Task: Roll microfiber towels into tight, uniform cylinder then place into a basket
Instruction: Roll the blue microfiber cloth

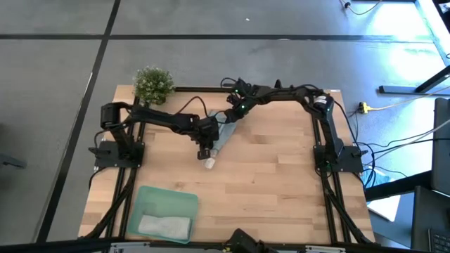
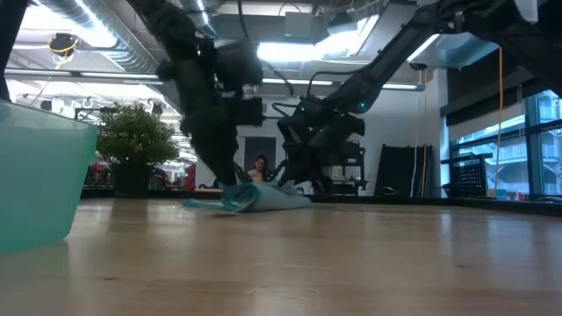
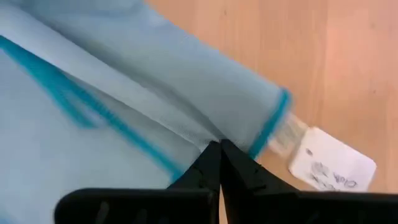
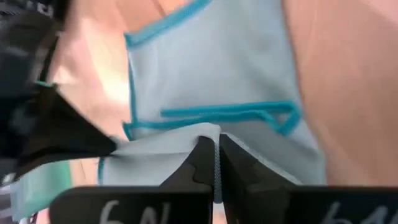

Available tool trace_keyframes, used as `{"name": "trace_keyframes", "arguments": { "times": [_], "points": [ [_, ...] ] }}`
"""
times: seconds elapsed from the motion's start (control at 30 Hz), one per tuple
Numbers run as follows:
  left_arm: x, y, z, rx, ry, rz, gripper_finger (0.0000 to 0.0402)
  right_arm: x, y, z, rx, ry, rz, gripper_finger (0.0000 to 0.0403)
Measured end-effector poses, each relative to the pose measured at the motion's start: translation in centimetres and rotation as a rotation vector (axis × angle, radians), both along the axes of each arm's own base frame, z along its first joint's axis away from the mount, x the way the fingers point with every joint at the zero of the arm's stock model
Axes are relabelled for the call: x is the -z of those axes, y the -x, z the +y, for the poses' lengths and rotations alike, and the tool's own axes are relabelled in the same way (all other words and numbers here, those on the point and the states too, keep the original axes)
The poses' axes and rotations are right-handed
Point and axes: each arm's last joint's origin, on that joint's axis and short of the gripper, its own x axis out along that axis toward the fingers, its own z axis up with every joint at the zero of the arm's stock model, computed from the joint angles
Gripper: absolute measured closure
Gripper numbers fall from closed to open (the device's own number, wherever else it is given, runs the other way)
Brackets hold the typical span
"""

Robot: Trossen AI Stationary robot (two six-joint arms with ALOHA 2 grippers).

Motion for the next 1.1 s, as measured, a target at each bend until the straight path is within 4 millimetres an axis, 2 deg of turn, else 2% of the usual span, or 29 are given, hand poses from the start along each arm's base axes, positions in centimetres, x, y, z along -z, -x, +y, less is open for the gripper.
{"name": "trace_keyframes", "arguments": {
  "times": [0.1, 0.23, 0.33, 0.43, 0.57, 0.87, 1.1],
  "points": [
    [-1.9, 0.0, 0.5, -0.028, -0.025, -0.013, 0.0401, -0.2, 0.0, -0.1, 0.007, 0.013, -0.006, 0.0394],
    [-2.7, 0.5, 1.3, -0.094, -0.049, 0.057, 0.0401, 0.0, 0.2, -0.1, 0.009, 0.006, 0.011, 0.0395],
    [-2.6, 1.0, 1.8, -0.136, -0.052, 0.097, 0.0401, 0.0, 0.2, -0.1, 0.009, 0.003, 0.012, 0.0395],
    [-1.7, 1.5, 2.2, -0.158, -0.053, 0.134, 0.0401, 0.1, 0.2, -0.1, 0.013, 0.008, 0.019, 0.0395],
    [-1.2, 1.7, 2.5, -0.186, -0.091, 0.125, 0.0401, 0.1, 0.3, -0.1, 0.013, 0.007, 0.021, 0.0393],
    [-1.2, 1.8, 3.2, -0.190, -0.114, 0.115, 0.0399, 0.1, 0.2, 0.0, 0.019, -0.004, 0.024, 0.0333],
    [-1.2, 1.8, 3.4, -0.176, -0.130, 0.113, 0.0351, 0.1, 0.2, 0.0, 0.006, -0.017, 0.014, 0.0272]
  ]
}}
